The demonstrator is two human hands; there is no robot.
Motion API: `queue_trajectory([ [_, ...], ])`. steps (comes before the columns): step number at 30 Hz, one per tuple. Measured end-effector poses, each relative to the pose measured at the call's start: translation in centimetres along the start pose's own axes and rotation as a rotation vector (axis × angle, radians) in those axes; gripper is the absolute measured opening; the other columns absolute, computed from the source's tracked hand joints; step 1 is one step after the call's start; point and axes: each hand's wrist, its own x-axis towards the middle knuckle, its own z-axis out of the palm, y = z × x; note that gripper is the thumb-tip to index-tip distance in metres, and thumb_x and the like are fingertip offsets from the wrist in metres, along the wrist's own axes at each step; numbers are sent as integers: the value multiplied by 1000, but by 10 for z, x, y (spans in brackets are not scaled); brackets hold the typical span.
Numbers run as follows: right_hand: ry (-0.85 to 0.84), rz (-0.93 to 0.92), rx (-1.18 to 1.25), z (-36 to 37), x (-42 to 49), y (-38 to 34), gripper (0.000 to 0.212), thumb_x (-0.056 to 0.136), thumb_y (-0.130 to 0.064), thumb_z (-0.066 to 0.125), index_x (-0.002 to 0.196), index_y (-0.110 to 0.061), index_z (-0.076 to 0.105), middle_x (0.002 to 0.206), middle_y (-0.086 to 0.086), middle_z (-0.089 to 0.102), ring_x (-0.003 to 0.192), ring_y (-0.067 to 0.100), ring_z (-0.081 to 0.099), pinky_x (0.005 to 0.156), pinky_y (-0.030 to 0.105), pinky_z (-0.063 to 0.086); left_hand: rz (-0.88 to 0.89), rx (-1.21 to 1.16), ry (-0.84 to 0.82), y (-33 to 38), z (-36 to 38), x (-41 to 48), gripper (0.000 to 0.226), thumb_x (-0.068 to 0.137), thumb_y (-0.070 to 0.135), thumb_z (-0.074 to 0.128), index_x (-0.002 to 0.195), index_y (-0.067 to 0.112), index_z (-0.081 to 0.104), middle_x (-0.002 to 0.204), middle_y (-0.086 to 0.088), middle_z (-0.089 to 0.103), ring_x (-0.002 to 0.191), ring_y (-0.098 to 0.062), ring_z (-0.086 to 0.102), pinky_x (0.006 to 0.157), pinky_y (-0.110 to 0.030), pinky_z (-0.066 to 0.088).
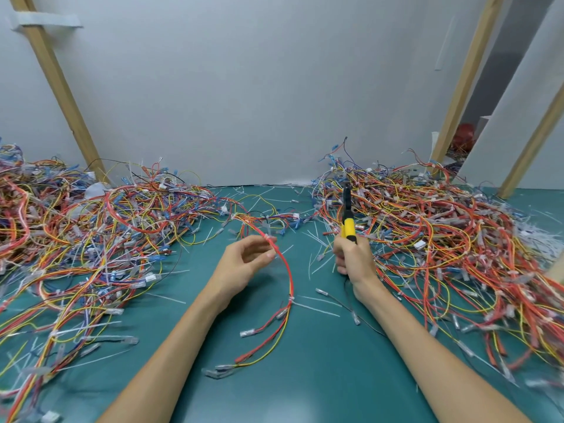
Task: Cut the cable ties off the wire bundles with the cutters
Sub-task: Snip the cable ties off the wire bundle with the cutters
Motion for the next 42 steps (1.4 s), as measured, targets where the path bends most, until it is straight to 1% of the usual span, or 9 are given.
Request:
queue_trajectory([
  [2,3,13,25,-1,-2,-2,23,79,-1,52,69,-17,40,53,-6,35,46,9,29,43,24,25,31,260,-11,-1,1,-3,3,90,16,68,90,19,69,85,1,71,77,-6,62,74,-18,48],
  [5,3,8,36,-1,-5,-2,22,80,-1,52,69,-17,40,53,-6,35,44,8,30,43,23,25,86,560,-150,-3,3,-7,19,91,33,66,74,25,68,64,12,63,57,0,49,60,-17,40],
  [10,-9,3,54,1,-4,0,21,80,-3,52,70,-18,42,51,-9,36,43,8,30,41,23,25,67,616,-400,4,6,-9,18,87,41,69,78,26,71,64,9,60,56,-3,43,58,-17,35],
  [14,-38,5,130,0,-1,3,18,77,-5,51,70,-17,40,51,-6,34,45,11,27,43,24,24,34,629,-538,14,1,-11,29,70,57,74,86,33,72,87,15,66,83,-2,59,83,-23,40],
  [18,-41,14,216,-1,1,2,13,66,-15,53,71,-16,41,52,-2,35,44,14,28,43,24,25,56,719,-581,18,11,-16,38,64,64,75,94,41,74,102,23,63,108,1,51,105,-37,34],
  [23,-40,10,252,-1,1,2,14,64,-15,54,71,-13,42,52,1,39,42,14,31,44,25,28,122,592,-660,19,41,-23,12,76,37,81,81,33,71,72,15,65,67,2,54,68,-16,39],
  [33,48,-44,156,1,1,6,16,66,-21,57,79,-12,59,57,-3,54,52,13,50,49,31,46,4,203,207,2,18,-9,8,84,10,74,88,16,70,84,-2,72,63,-14,69,65,-33,60],
  [39,67,-87,211,2,0,5,31,72,-18,55,99,-11,67,77,9,66,63,18,62,52,31,51,-97,-13,320,-5,7,-4,13,85,6,72,97,9,68,78,-10,70,61,-13,68,62,-26,59],
  [42,48,-117,170,4,-3,4,31,70,-21,49,92,-6,66,80,10,72,69,25,70,48,30,46,-133,-49,336,-5,7,-2,15,84,6,73,97,4,65,77,-9,71,58,-10,68,57,-20,56],
])
